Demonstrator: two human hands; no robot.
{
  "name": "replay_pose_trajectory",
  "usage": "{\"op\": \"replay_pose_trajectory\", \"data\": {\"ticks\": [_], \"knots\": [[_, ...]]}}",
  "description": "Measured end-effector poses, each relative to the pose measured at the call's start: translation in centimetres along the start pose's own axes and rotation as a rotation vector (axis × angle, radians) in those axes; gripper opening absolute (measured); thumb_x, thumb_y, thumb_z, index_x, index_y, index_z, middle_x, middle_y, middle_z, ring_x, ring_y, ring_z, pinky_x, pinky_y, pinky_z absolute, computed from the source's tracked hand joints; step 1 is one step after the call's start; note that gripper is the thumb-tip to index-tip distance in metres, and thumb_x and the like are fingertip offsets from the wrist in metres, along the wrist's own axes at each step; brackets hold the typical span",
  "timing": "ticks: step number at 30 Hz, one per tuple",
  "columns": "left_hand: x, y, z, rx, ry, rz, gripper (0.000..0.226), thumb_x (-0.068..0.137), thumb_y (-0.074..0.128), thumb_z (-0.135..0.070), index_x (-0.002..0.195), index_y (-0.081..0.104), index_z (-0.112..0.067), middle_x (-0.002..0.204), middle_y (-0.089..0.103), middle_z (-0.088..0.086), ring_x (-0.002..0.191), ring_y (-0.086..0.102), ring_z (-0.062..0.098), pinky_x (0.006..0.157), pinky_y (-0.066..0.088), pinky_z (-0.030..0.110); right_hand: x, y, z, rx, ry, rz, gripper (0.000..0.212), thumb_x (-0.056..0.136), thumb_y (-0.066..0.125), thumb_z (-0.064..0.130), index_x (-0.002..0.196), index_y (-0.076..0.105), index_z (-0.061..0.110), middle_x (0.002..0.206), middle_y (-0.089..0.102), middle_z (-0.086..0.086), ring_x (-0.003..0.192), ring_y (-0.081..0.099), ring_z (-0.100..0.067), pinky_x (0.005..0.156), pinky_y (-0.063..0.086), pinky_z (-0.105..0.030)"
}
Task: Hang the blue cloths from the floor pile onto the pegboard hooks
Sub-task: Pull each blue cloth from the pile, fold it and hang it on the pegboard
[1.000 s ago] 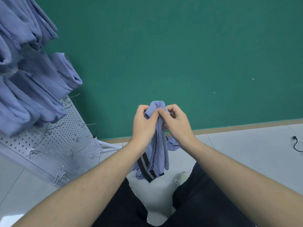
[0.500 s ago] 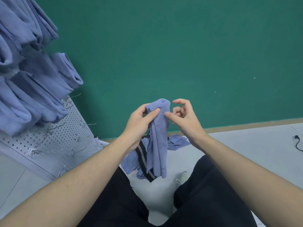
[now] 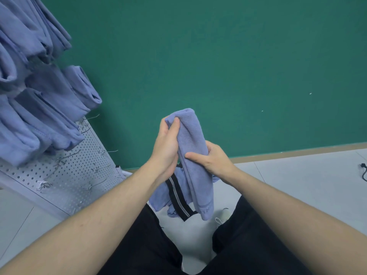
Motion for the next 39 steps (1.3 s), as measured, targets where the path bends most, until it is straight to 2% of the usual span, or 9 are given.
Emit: {"op": "replay_pose_trajectory", "data": {"ticks": [2,7,10,13,19,24,27,32,39], "knots": [[0.2,-1.2,-0.1,-0.076,-0.021,-0.086,0.017,0.107,0.046,-0.034,0.115,0.056,-0.022,0.111,0.070,0.002,0.102,0.069,0.015,0.092,0.056,0.037,-0.1,0.4,-0.6,-0.029,0.041,0.053,0.022,0.082,0.082,0.036,0.096,0.072,0.023,0.095,0.077,0.010,0.090,0.072,-0.007,0.086,0.058,-0.030],[0.4,-5.1,0.7,-0.210,-0.107,-0.176,0.021,0.107,0.043,-0.025,0.120,0.056,-0.014,0.113,0.072,0.006,0.100,0.072,0.018,0.078,0.058,0.036,0.4,0.5,-1.1,-0.118,0.041,0.054,0.073,0.059,0.078,0.066,0.098,0.067,0.005,0.090,0.074,-0.001,0.081,0.068,-0.014,0.085,0.056,-0.040],[0.3,-8.2,1.0,-0.166,-0.162,-0.176,0.013,0.098,0.041,-0.010,0.099,0.054,-0.013,0.089,0.065,0.005,0.076,0.067,0.019,0.068,0.057,0.035,1.2,0.3,-1.0,-0.173,0.044,0.110,0.062,0.066,0.085,0.055,0.084,0.056,0.003,0.075,0.057,0.002,0.069,0.053,-0.012,0.071,0.047,-0.034],[0.5,-11.4,0.9,0.015,-0.162,-0.160,0.013,0.095,0.048,-0.019,0.107,0.051,-0.014,0.083,0.062,0.005,0.074,0.060,0.021,0.072,0.053,0.036,1.8,0.2,-0.6,-0.269,0.066,0.226,0.044,0.071,0.087,0.049,0.075,0.054,0.019,0.071,0.055,0.007,0.065,0.050,-0.010,0.068,0.043,-0.030],[1.0,-10.9,-1.3,0.823,0.058,0.190,0.034,0.078,0.076,-0.051,0.106,0.067,-0.034,0.116,0.069,-0.014,0.110,0.061,-0.003,0.097,0.044,0.019,2.8,2.2,2.0,-0.462,0.028,0.469,0.039,0.075,0.086,0.043,0.076,0.055,0.020,0.069,0.051,0.007,0.063,0.045,-0.010,0.063,0.038,-0.028],[1.1,-8.3,-0.6,0.989,-0.064,0.463,0.045,0.080,0.075,-0.053,0.121,0.061,-0.038,0.108,0.074,-0.010,0.097,0.065,-0.002,0.094,0.047,0.025,3.5,4.8,4.2,-0.475,0.004,0.590,0.041,0.071,0.089,0.041,0.087,0.065,0.013,0.080,0.062,0.005,0.072,0.056,-0.009,0.073,0.050,-0.035],[1.4,-8.6,-1.1,1.064,0.035,0.479,0.046,0.086,0.070,-0.052,0.125,0.057,-0.033,0.124,0.065,-0.016,0.116,0.059,-0.001,0.106,0.043,0.029,3.9,6.0,5.0,-0.464,-0.020,0.610,0.054,0.065,0.089,0.045,0.097,0.067,0.007,0.084,0.066,0.004,0.076,0.059,-0.009,0.080,0.053,-0.038],[1.3,-10.5,-1.4,1.023,0.013,0.434,0.030,0.092,0.067,-0.046,0.118,0.053,-0.040,0.064,0.049,-0.010,0.058,0.039,0.009,0.061,0.035,0.030,5.2,7.5,5.8,-0.571,-0.050,0.651,0.044,0.072,0.087,0.045,0.080,0.059,0.012,0.073,0.053,0.006,0.065,0.046,-0.010,0.066,0.039,-0.029],[-0.1,-14.2,-3.4,1.054,0.121,0.258,0.030,0.093,0.070,-0.026,0.122,0.064,-0.025,0.064,0.057,-0.038,0.061,0.052,-0.016,0.062,0.036,0.006,6.4,9.7,5.1,-0.569,0.082,0.832,0.028,0.083,0.078,0.047,0.096,0.074,0.023,0.094,0.077,0.004,0.086,0.072,-0.013,0.081,0.055,-0.027]]}}
Point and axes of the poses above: each hand's wrist, its own x-axis towards the middle knuckle, its own y-axis out of the palm, z = x × y, the point moved 5 cm from there along x, towards the middle knuckle
